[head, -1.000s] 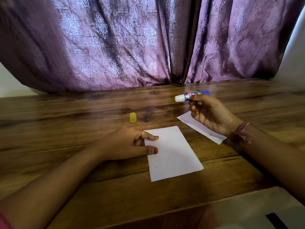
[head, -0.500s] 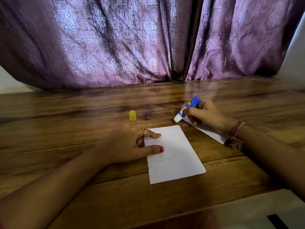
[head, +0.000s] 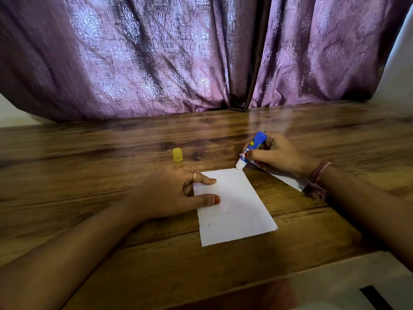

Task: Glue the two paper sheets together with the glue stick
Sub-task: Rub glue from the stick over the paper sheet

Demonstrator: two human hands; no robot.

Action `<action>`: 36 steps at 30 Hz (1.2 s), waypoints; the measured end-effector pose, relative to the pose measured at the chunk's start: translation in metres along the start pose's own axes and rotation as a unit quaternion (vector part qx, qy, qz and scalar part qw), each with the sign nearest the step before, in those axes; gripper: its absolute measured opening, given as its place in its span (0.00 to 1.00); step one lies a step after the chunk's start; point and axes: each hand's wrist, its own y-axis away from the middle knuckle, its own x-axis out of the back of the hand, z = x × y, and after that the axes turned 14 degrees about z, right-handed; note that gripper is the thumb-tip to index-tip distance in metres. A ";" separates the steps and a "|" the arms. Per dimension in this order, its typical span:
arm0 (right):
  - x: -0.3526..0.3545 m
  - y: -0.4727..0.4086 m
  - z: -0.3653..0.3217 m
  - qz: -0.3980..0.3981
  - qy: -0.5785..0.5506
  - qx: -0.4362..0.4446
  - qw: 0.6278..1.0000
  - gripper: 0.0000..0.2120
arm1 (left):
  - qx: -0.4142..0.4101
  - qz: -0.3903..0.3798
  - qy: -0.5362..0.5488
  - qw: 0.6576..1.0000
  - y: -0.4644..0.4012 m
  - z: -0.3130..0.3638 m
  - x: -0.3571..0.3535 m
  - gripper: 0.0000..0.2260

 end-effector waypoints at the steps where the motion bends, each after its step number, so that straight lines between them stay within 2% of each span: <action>1: 0.000 0.000 0.000 0.001 0.004 0.003 1.000 0.06 | 0.000 -0.003 0.000 1.000 0.000 0.000 0.000 0.28; 16: -0.001 -0.001 0.001 0.000 -0.019 -0.011 1.000 0.07 | 0.014 -0.017 -0.010 1.000 -0.001 0.000 0.000 0.30; 20: -0.002 -0.001 0.001 0.006 -0.017 -0.006 1.000 0.04 | 0.016 -0.016 -0.005 1.000 -0.001 -0.001 0.001 0.30; 24: 0.001 0.000 -0.004 -0.011 0.017 0.009 1.000 0.08 | 0.022 -0.022 -0.003 1.000 -0.001 -0.001 0.000 0.31; 36: 0.004 0.002 -0.008 -0.024 0.042 0.027 0.998 0.05 | 0.022 -0.014 0.003 1.000 0.000 -0.001 -0.001 0.30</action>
